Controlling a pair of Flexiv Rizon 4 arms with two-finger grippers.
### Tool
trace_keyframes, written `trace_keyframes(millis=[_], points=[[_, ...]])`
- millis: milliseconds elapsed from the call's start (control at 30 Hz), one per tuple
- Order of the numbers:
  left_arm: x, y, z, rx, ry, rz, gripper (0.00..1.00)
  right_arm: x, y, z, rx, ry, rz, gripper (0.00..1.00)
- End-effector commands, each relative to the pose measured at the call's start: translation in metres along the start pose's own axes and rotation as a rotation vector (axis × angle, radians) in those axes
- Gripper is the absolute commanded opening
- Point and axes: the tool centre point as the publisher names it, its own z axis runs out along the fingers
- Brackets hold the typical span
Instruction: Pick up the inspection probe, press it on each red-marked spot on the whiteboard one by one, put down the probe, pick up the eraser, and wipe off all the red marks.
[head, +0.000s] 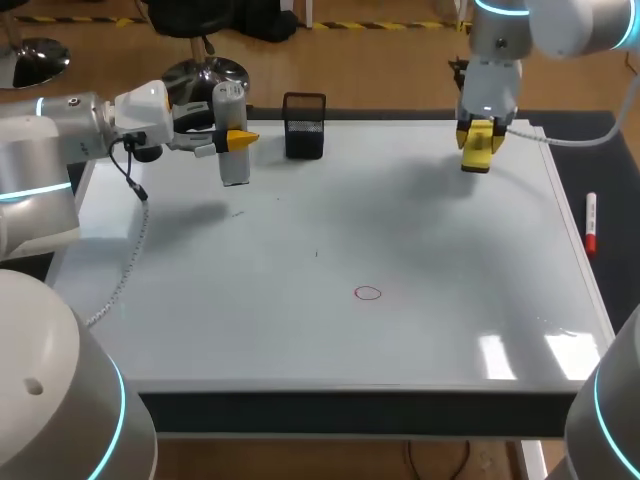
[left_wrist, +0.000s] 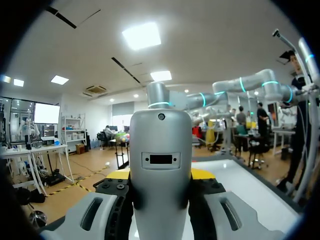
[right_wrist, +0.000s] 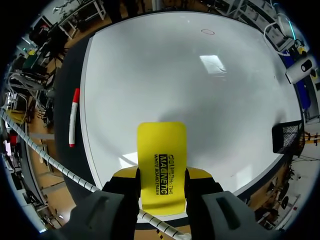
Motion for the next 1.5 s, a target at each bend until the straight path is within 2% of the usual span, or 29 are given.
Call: trace_keyframes(millis=[33,1133,1233,1500], points=[[0.0,-0.001,0.0,0.001,-0.001,0.002,0.0,0.0,0.001,-0.005,0.002,0.009,-0.003,0.0],[0.001,-0.002,0.0,-0.002,0.0,0.003,0.0,0.0,0.004,-0.01,0.015,-0.002,-0.013,0.0],[0.011,-0.001,0.002,-0.006,0.014,0.013,0.0,0.0,0.004,-0.01,0.015,-0.002,-0.013,0.0],[0.052,0.005,0.034,0.015,0.071,0.022,0.0,0.0,0.004,-0.01,0.015,-0.002,-0.013,0.0]])
